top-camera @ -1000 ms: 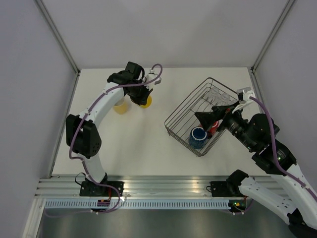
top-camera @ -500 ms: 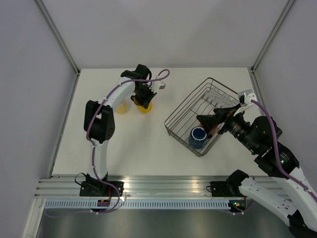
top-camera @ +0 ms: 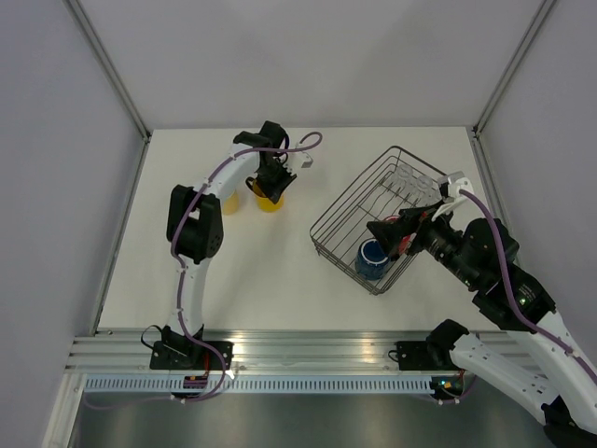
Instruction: Unload the cups from the dish rack
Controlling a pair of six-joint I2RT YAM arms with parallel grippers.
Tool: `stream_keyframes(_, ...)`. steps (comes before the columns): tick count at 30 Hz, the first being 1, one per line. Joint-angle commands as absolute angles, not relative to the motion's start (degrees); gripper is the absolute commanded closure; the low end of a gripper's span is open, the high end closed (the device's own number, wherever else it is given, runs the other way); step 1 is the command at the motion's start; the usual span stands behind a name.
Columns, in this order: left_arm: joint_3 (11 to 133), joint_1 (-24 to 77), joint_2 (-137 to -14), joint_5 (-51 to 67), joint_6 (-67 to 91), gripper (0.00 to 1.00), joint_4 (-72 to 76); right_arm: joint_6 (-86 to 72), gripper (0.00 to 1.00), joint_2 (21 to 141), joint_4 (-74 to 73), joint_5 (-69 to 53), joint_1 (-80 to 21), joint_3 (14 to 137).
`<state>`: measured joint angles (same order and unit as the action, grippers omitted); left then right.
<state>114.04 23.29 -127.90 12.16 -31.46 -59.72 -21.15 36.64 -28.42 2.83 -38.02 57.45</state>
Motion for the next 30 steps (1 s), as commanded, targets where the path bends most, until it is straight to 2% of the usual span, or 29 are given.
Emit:
stream_keyframes(1,117.1,23.6,-128.2,10.9,-33.3,0.75,-59.0,-20.3,0.02,36.2,-28.4,2.6,-37.9,57.4)
stream_keyframes(2,117.1,23.7,-127.9,10.8,-33.3,0.73,-59.0,-20.2,0.02,36.0,-28.5,2.7,-37.8,57.5)
stream_keyframes(3,117.2,23.9,-127.7,10.5,-33.0,0.63,-59.0,-20.0,0.02,36.1,-28.5,2.9,-37.9,57.6)
stream_keyframes(5,117.2,23.9,-126.3,11.4,-32.4,0.52,-58.9,-19.7,0.02,36.2,-29.0,4.3,-37.9,57.7)
stream_keyframes(6,117.2,23.8,-125.6,13.7,-32.2,0.44,-58.9,-19.1,0.02,36.9,-29.4,6.7,-37.9,57.7)
stream_keyframes(8,117.6,23.7,-123.7,15.5,-30.8,0.35,-58.7,-18.6,0.02,38.9,-32.7,12.5,-37.9,58.1)
stream_keyframes(10,117.9,23.7,-122.3,15.5,-29.7,0.31,-58.5,-18.7,0.02,40.6,-34.5,16.5,-37.9,58.3)
stream_keyframes(11,117.8,23.8,-121.6,15.5,-29.3,0.25,-58.5,-18.9,0.02,41.4,-35.2,18.0,-37.9,58.2)
stream_keyframes(12,117.9,23.7,-120.2,15.5,-28.4,0.06,-58.5,-19.5,0.02,43.2,-36.4,19.5,-37.8,58.2)
stream_keyframes(13,117.9,23.7,-119.4,15.5,-27.8,0.0,-58.4,-19.8,0.02,44.2,-36.7,21.4,-38.0,58.2)
stream_keyframes(18,117.4,23.7,-113.1,13.5,-23.8,0.0,-56.8,-22.1,0.02,50.3,-38.4,26.5,-37.9,58.6)
stream_keyframes(23,117.3,23.7,-107.6,4.5,-13.9,0.0,-52.3,-26.7,0.02,55.0,-40.1,35.8,-37.8,59.1)
stream_keyframes(27,116.4,23.7,-102.8,-3.3,1.7,0.0,-50.9,-29.1,0.02,59.1,-40.0,38.6,-37.7,59.1)
stream_keyframes(30,114.9,23.6,-98.7,-14.0,14.4,0.0,-52.1,-31.9,0.02,61.5,-38.7,40.8,-37.1,58.6)
